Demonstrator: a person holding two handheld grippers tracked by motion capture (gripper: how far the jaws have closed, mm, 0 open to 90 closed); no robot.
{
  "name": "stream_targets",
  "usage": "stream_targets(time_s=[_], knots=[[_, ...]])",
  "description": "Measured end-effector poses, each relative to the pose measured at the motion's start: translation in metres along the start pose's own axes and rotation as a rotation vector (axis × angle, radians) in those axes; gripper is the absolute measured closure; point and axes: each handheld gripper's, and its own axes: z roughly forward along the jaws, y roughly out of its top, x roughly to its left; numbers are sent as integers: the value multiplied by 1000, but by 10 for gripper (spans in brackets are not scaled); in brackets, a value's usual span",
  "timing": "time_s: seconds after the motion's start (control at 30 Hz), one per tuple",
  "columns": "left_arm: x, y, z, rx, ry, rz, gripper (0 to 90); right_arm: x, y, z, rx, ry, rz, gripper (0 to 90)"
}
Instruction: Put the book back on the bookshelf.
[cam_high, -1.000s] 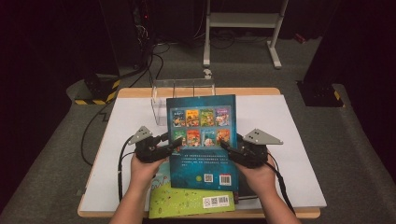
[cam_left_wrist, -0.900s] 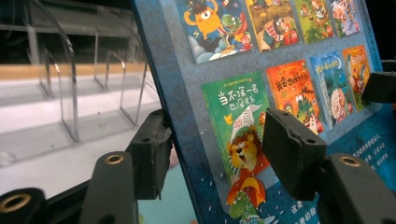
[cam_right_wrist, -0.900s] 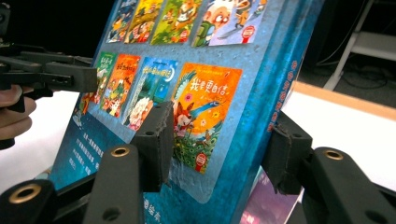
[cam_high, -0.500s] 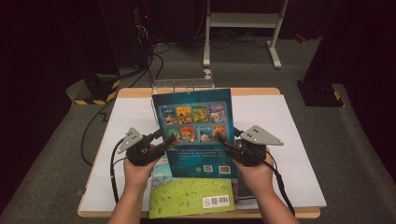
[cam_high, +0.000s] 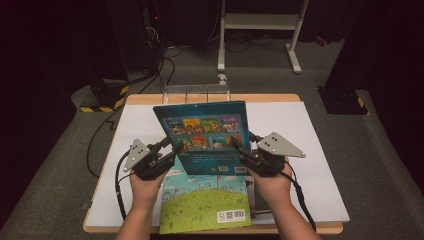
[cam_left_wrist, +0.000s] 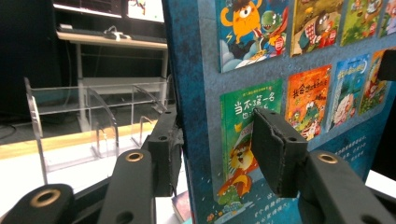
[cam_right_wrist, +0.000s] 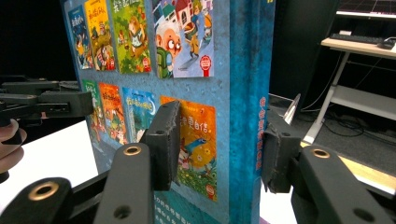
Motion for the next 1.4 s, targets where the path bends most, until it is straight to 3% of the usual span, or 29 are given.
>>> stream_targets(time_s=[0.3, 0.57, 0.8, 0.9, 0.97, 1.13, 1.4], knots=[[2, 0, 0, -54, 22, 47, 538, 1, 3, 4, -25, 0, -19, 540], [5, -8, 1, -55, 8, 41, 534, 1, -1, 6, -25, 1, -30, 541], [4, -9, -8, -56, 12, 65, 494, 6, -7, -4, -25, 49, -39, 497], [6, -9, -11, -56, 9, 54, 462, 4, -10, -5, -10, 77, -39, 453], [7, -10, -12, -52, 2, 46, 445, 2, -12, -4, -3, 116, -43, 467], [8, -11, -15, -40, 7, 41, 428, -1, -12, -1, 5, 145, -36, 451], [14, -12, -18, -25, 22, 35, 415, -2, -14, 5, 54, 208, -36, 510]])
